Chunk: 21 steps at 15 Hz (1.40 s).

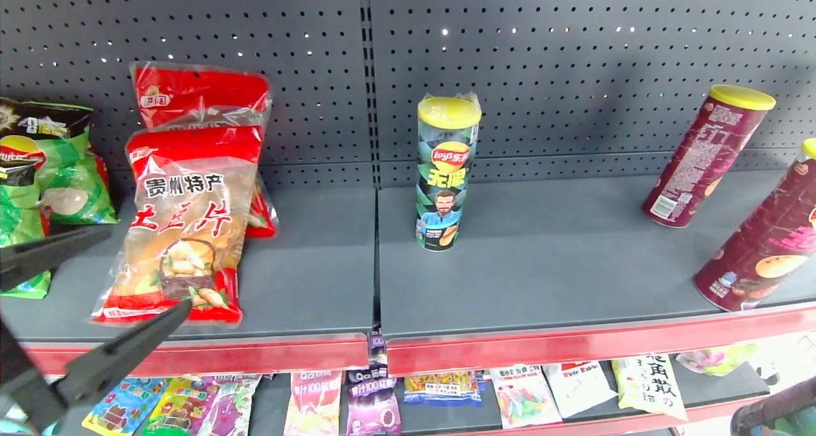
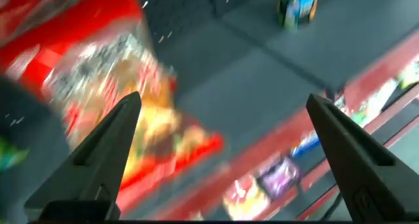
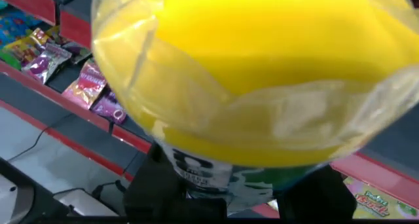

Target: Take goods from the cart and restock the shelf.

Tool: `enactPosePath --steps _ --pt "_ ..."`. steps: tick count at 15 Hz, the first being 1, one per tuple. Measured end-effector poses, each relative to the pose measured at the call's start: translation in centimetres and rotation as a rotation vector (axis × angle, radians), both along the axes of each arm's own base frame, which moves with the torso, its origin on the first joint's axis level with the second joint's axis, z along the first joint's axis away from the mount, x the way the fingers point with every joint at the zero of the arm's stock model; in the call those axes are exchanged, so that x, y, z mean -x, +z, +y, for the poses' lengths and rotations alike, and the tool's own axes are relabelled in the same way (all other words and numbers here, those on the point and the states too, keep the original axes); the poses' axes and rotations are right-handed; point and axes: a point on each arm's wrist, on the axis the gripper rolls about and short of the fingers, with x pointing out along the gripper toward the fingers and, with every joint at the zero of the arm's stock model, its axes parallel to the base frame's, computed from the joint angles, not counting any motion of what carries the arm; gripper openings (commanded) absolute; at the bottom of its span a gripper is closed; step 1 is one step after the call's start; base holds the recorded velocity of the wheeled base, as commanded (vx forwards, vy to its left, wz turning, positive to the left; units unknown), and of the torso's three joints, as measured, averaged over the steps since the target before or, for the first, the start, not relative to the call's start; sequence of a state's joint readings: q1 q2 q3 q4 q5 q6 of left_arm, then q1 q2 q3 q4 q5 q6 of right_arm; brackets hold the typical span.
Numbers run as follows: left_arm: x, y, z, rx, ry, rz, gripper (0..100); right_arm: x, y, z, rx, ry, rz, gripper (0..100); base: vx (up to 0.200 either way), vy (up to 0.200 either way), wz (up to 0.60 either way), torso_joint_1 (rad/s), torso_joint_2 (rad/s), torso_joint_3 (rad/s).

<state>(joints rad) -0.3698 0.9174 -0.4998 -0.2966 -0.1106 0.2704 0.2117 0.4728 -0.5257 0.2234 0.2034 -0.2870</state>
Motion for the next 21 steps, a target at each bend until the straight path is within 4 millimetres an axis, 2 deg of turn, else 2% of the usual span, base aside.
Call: enactPosePath --steps 4,7,9,14,21 --pt "-8.4 3.2 -5.4 0.103 -0.187 0.032 100 -0.1 1.7 0.1 -0.052 0.032 -0.015 0 0.0 0.0 0.0 0.0 0.0 0.0" --pt "-13.1 3.8 -9.0 0.123 -0.28 0.048 100 -0.6 2.6 0.3 -0.07 0.051 -0.004 0 0.0 0.0 0.0 0.0 0.0 0.0" --pt "-15.4 3.6 -10.8 0.121 -0.306 0.061 100 -0.9 2.6 0.3 -0.081 0.05 0.012 0 0.0 0.0 0.0 0.0 0.0 0.0" --pt "-18.6 2.6 -13.9 0.117 -0.383 0.088 100 -1.2 2.5 0.4 -0.086 0.045 0.032 0 0.0 0.0 0.0 0.0 0.0 0.0" --pt "-21.7 1.9 -15.6 0.121 -0.423 0.089 100 -1.2 2.4 0.4 -0.085 0.041 0.038 0 0.0 0.0 0.0 0.0 0.0 0.0"
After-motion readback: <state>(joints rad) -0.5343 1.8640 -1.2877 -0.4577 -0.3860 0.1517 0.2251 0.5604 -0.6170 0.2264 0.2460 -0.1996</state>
